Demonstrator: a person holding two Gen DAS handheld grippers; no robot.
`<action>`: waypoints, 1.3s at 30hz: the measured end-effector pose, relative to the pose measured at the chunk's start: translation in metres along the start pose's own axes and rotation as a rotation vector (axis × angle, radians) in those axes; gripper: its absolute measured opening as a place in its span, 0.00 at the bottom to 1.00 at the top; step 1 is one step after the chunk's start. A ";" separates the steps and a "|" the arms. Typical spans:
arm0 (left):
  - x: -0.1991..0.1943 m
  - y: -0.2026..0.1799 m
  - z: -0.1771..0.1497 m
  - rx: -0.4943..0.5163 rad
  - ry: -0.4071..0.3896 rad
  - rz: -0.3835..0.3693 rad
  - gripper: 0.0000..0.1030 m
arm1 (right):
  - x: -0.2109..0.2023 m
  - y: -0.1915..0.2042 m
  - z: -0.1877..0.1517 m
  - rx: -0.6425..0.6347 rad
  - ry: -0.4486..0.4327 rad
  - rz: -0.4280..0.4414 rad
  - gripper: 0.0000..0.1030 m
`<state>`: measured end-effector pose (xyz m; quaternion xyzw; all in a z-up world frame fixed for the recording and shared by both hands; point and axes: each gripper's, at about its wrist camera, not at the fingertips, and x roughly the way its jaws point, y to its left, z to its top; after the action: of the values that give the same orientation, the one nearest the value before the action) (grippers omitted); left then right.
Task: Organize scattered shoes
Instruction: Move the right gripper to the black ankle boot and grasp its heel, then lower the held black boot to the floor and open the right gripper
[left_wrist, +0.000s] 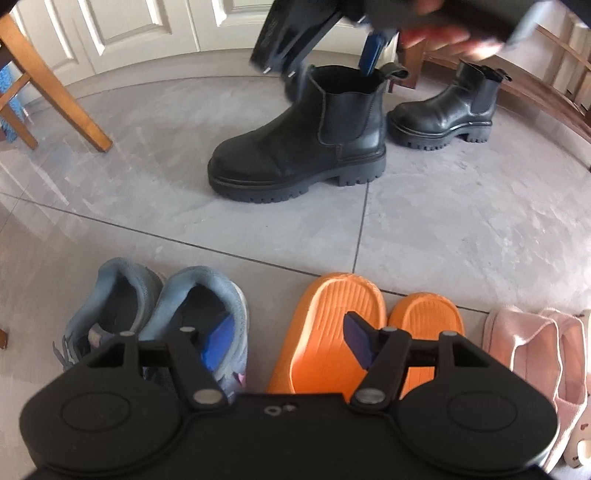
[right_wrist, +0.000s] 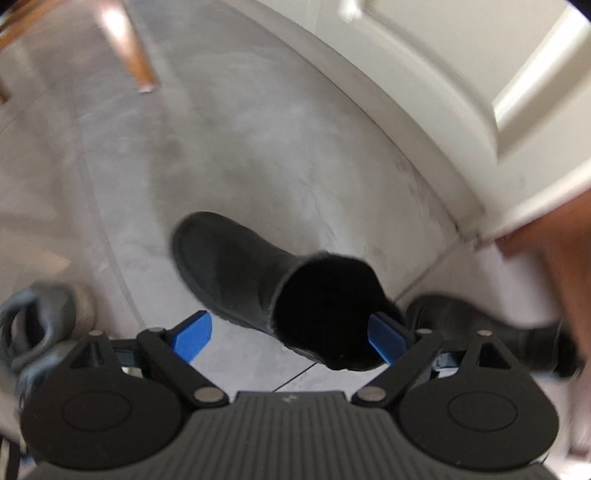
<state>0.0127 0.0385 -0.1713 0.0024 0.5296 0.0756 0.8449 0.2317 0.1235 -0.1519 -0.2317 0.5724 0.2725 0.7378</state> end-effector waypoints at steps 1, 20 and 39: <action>0.000 -0.001 0.000 0.006 -0.002 -0.001 0.63 | 0.008 -0.002 0.002 0.039 0.006 -0.004 0.90; 0.013 0.024 -0.006 -0.033 0.045 0.044 0.63 | 0.036 0.026 -0.013 -0.760 -0.247 0.273 0.15; 0.016 0.020 -0.003 -0.036 0.045 0.042 0.63 | 0.039 0.060 0.013 -0.875 -0.169 0.206 0.12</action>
<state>0.0144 0.0599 -0.1856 -0.0033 0.5467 0.1031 0.8309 0.2083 0.1822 -0.1886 -0.4404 0.3611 0.5785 0.5839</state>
